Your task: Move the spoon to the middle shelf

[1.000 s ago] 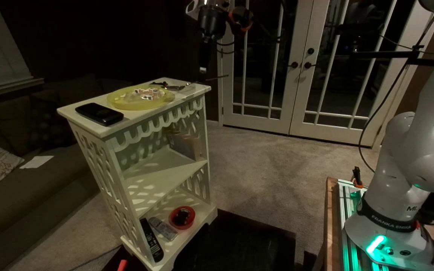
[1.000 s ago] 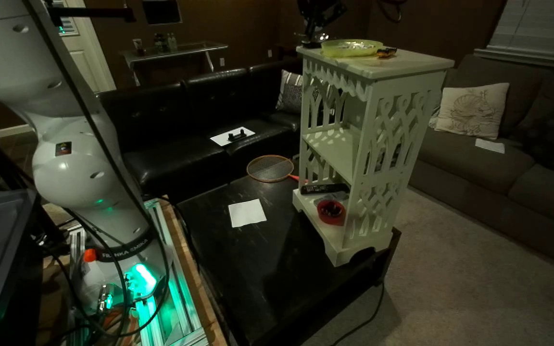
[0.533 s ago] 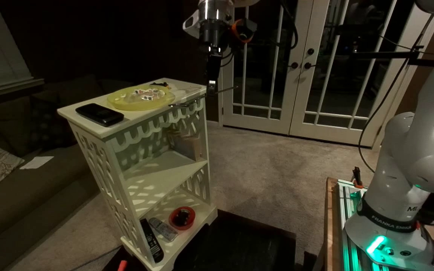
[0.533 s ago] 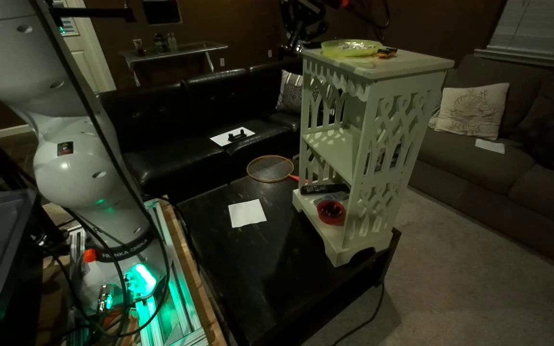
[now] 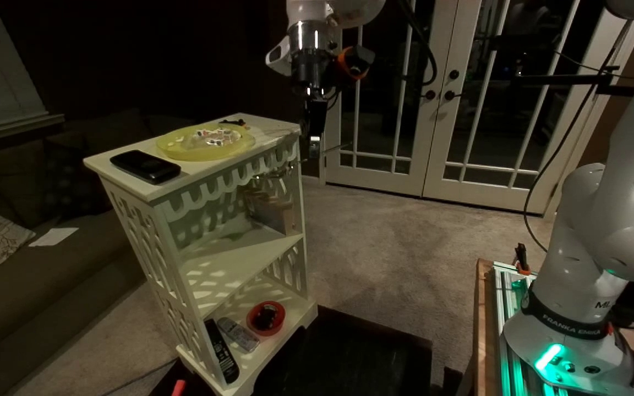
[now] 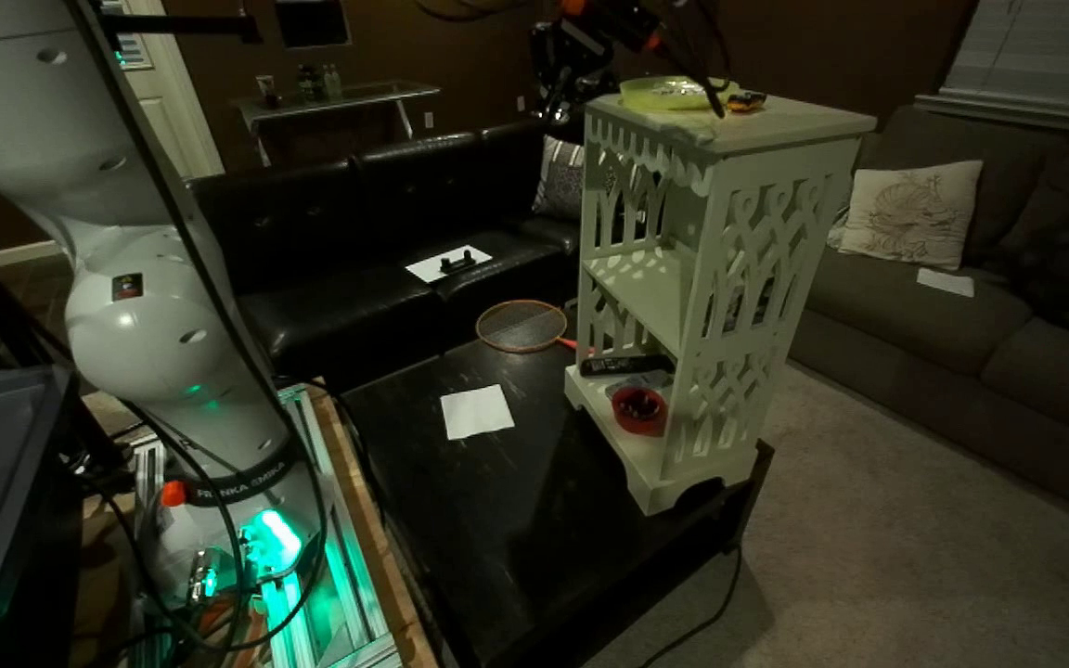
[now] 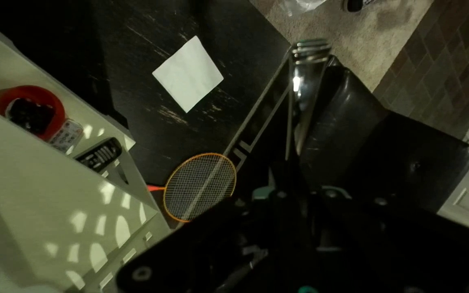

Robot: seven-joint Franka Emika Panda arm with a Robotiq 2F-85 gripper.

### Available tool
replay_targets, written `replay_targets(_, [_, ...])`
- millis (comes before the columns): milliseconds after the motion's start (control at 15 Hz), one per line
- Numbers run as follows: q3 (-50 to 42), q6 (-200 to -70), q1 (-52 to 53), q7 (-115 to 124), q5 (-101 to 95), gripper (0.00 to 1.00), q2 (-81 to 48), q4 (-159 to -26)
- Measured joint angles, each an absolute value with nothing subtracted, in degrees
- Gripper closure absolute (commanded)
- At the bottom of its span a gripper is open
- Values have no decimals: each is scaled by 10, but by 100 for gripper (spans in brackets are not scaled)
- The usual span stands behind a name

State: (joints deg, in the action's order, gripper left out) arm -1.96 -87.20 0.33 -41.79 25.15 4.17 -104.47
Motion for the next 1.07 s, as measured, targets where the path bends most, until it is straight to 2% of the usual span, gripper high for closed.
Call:
replay_targets(400, [-29,-913,-1,-500,276,98,51,-1138])
replay_targets(1067, [-44,-1241,-5,-496,342,98,167,-1396])
